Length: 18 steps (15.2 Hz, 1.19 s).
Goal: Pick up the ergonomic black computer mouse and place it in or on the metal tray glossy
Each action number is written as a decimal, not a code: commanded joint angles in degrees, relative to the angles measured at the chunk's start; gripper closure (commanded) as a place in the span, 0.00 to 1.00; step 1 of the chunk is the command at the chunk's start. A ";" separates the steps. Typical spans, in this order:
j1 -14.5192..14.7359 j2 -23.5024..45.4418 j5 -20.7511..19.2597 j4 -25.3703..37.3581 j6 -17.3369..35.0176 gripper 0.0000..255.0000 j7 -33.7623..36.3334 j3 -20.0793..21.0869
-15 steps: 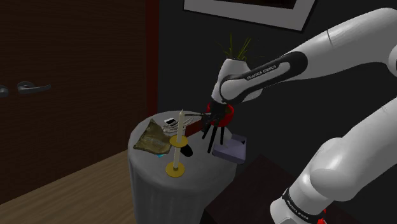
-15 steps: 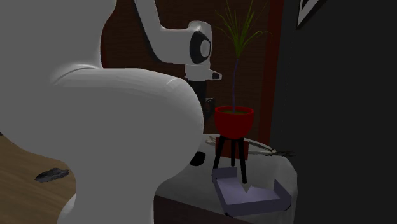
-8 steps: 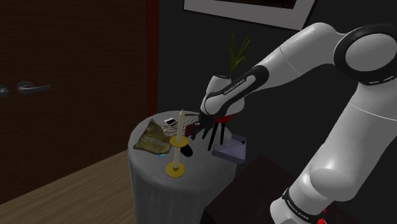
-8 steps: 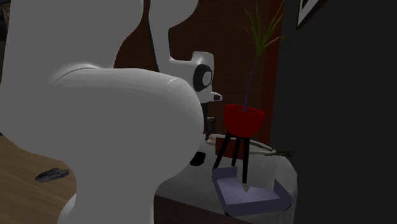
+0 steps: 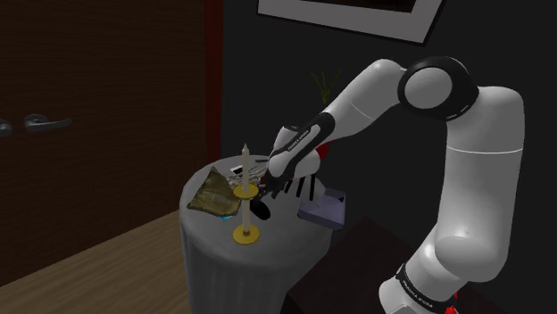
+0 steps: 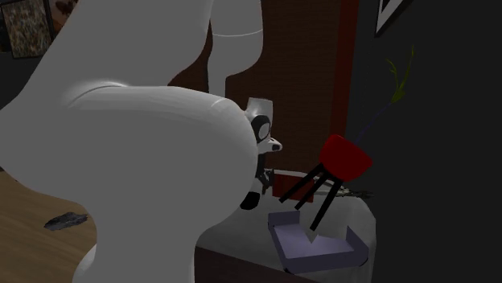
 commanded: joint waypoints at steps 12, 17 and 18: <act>0.65 8.74 0.02 4.35 4.64 0.00 -0.07 0.13; 0.64 8.74 0.02 4.35 4.64 1.00 -0.07 0.14; 0.64 8.74 0.02 4.34 4.64 1.00 -0.07 0.14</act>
